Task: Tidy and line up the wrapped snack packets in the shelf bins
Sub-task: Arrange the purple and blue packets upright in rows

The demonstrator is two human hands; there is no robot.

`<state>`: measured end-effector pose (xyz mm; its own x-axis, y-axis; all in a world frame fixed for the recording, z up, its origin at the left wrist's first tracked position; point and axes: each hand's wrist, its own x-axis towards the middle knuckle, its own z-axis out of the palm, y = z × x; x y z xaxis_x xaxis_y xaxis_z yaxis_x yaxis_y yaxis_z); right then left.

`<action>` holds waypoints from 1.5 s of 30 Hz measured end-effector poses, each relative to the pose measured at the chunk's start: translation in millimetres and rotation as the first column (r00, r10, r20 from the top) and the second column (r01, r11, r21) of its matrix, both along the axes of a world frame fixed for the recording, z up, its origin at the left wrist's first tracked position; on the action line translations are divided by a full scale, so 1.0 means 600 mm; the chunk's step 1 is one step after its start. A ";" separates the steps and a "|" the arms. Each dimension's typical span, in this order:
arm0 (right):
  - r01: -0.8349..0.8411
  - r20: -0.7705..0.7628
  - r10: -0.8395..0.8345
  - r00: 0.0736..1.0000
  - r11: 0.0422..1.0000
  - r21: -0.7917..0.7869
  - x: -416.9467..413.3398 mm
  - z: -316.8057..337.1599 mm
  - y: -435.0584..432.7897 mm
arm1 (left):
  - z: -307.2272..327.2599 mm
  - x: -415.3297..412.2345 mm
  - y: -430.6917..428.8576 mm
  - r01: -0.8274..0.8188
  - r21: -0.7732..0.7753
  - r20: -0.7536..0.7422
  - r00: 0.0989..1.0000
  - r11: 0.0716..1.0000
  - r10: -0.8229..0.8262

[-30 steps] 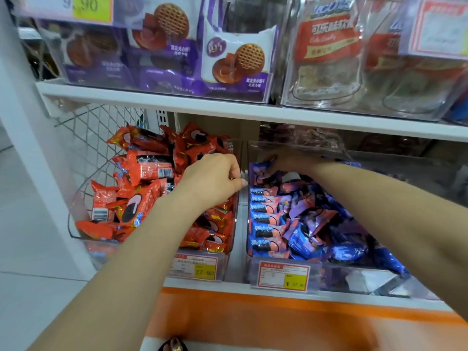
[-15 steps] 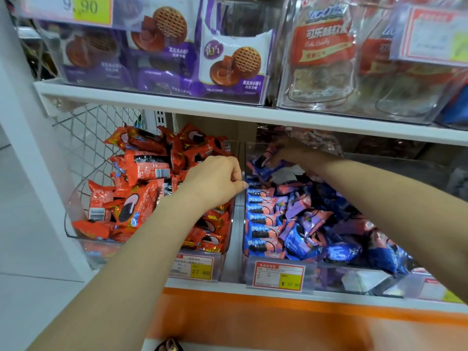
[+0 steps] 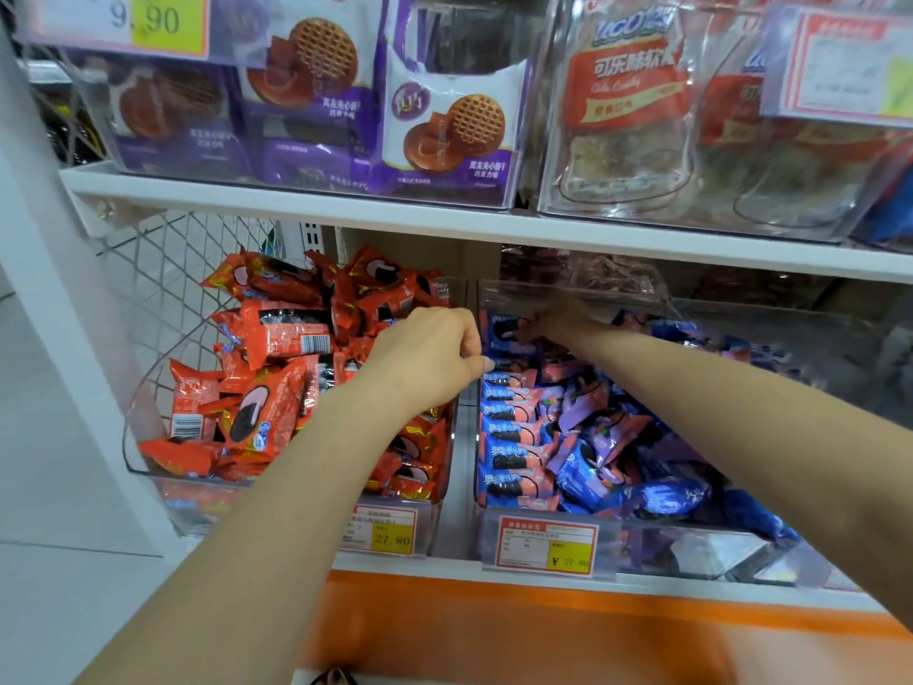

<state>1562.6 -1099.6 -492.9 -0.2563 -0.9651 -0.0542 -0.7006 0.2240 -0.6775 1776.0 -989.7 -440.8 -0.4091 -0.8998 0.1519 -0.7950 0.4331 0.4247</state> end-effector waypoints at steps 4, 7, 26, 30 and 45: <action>0.035 0.092 -0.039 0.995 0.998 0.046 -0.002 -0.008 -0.006 | 0.000 -0.003 0.000 0.012 -0.003 0.002 1.000 1.000 -0.012; 0.045 0.271 -0.077 0.959 0.991 0.122 0.006 -0.008 -0.006 | 0.000 -0.005 0.000 0.016 -0.006 -0.001 1.000 1.000 -0.016; -0.323 -0.513 0.386 0.767 0.923 0.211 -0.030 0.074 0.021 | 0.002 -0.014 0.000 0.031 -0.059 -0.014 0.999 0.998 -0.032; -0.300 -0.601 0.565 0.565 0.819 0.488 -0.035 0.042 0.042 | 0.000 -0.019 -0.002 0.030 -0.060 -0.040 0.999 0.998 -0.033; -0.632 -0.393 0.532 0.750 0.752 -0.186 -0.063 0.127 0.226 | -0.012 -0.073 -0.013 0.150 0.246 -0.520 0.854 0.957 0.000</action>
